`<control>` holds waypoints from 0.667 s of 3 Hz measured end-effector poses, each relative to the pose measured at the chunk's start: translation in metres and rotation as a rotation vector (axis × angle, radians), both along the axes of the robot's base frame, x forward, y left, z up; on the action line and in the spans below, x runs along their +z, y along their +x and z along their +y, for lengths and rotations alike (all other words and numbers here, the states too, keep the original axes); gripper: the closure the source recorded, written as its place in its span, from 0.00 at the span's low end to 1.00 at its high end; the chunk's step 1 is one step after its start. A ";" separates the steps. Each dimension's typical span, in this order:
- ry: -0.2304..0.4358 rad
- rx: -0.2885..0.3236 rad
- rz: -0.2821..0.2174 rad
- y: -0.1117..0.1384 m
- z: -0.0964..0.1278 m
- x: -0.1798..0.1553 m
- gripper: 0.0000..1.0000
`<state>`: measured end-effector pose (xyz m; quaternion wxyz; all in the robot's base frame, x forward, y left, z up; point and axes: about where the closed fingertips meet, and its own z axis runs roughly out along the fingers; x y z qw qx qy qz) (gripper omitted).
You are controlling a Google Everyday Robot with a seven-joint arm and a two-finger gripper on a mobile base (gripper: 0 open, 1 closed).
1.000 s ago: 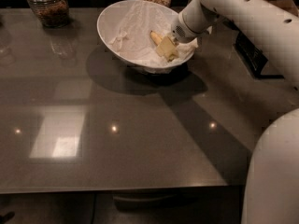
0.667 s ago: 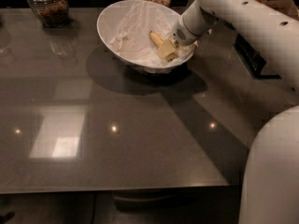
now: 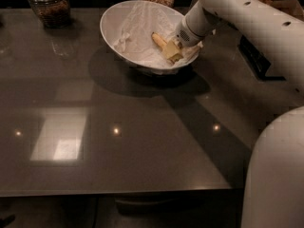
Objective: Pick banana from white bowl
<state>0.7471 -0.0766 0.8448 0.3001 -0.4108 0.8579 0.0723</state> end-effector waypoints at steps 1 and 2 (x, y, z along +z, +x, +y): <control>-0.034 -0.011 -0.008 -0.006 -0.003 0.002 1.00; -0.029 -0.008 -0.033 -0.014 0.003 0.025 1.00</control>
Offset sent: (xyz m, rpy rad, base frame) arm -0.0239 0.0078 0.0579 -0.0220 -0.0704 -0.0105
